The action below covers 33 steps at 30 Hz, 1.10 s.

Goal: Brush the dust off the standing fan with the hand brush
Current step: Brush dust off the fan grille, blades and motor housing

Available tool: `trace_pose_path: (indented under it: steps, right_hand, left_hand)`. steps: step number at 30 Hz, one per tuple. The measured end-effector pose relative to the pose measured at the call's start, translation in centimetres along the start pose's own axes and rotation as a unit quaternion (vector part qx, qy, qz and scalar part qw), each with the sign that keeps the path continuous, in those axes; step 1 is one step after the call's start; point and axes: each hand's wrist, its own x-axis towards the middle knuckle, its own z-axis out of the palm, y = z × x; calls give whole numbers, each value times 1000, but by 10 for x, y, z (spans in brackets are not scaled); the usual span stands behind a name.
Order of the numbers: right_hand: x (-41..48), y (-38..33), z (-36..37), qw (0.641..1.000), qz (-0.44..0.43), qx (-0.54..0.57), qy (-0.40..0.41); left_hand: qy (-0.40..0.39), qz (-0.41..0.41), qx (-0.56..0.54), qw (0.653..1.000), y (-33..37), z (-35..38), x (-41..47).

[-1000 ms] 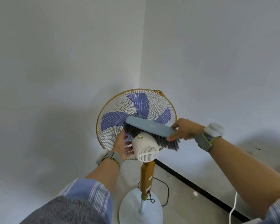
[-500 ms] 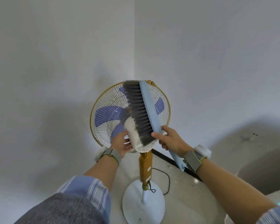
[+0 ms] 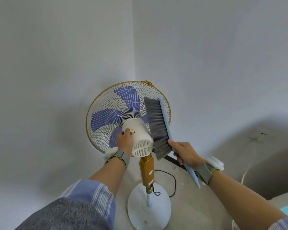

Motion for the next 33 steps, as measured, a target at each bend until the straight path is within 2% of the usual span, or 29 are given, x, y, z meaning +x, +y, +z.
trace_pose_path:
  steps: [3, 5, 7, 9, 12, 15, 18, 21, 23, 26, 33]
  right_hand:
    - [-2, 29, -10, 995, 81, -46, -47]
    - [1, 41, -28, 988, 105, -88, -69]
    - [9, 42, -48, 987, 103, -105, -70]
    - [18, 40, -61, 990, 91, -78, -70]
    - [28, 39, -66, 989, 90, -42, -113]
    - [38, 48, -68, 980, 93, -103, -143]
    - [54, 54, -86, 957, 28, -275, -88]
    - [67, 40, -104, 945, -27, -323, -39]
    - [70, 28, -111, 948, -65, -310, -10]
    - [78, 5, -116, 955, -110, -276, 17]
    - [110, -95, -85, 982, -175, -64, 14]
  left_hand:
    - [36, 14, 11, 999, 1, 5, 0]
    - [45, 10, 32, 998, 2, 8, 0]
    - [53, 6, 49, 997, 2, 13, 1]
    - [68, 16, 62, 996, 2, 19, 1]
    - [116, 26, 91, 989, 2, 26, -2]
    - [152, 62, 102, 981, 10, 32, -8]
    - [177, 111, 168, 963, 20, 42, -15]
    - [188, 112, 302, 928, 24, 55, -19]
    - [175, 97, 374, 906, 24, 65, -20]
    - [147, 101, 422, 889, 19, 70, -20]
    - [135, 111, 459, 871, 13, 75, -27]
